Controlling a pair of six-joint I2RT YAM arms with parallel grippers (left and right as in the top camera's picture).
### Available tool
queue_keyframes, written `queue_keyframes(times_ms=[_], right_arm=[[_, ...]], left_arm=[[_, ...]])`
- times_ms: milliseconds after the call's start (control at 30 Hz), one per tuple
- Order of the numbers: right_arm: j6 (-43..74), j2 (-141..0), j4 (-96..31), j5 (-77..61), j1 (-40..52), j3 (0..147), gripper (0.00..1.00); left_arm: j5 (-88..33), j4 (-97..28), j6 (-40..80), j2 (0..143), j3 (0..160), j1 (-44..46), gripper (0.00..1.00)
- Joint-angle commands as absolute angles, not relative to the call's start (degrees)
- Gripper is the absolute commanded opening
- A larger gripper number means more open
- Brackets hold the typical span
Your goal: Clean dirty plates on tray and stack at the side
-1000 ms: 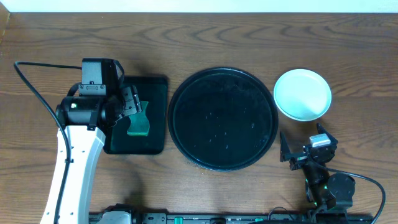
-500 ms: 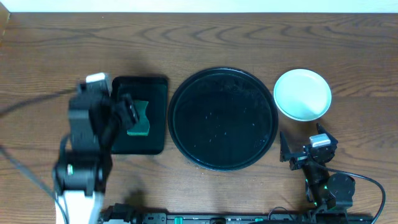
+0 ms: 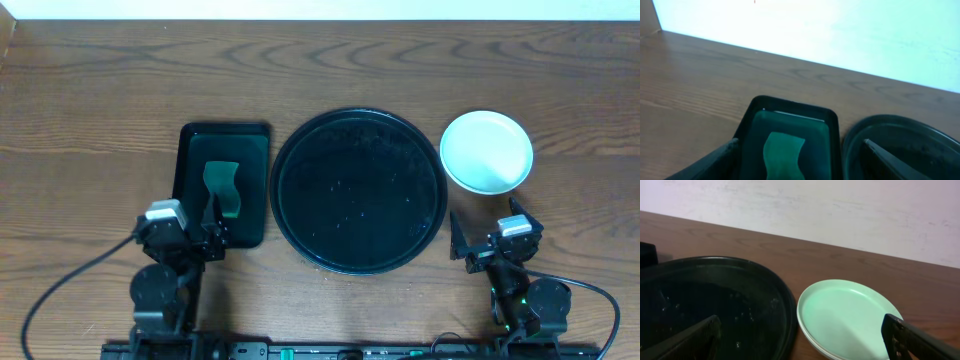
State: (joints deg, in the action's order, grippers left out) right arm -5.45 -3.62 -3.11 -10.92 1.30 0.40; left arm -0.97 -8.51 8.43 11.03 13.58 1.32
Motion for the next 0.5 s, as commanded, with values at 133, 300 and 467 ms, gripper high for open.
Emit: queue_keyframes(times_ms=[133,300,467], right_arm=[[-4.86,-3.38,-3.22,-11.4,1.58,0.3,0.99],[-4.86,-3.38,-3.22,-11.4,1.58,0.3,0.99],[-4.86,-3.38,-3.22,-11.4,1.58,0.3,0.99]], left_arm=[[-0.86,-2.5,7.07,3.4,3.09,1.3,0.75],[-0.64,-2.46,7.07,0.05,0.21,1.3,0.75],[-0.69,-4.12,7.09,0.08,0.23,1.3,0.75]])
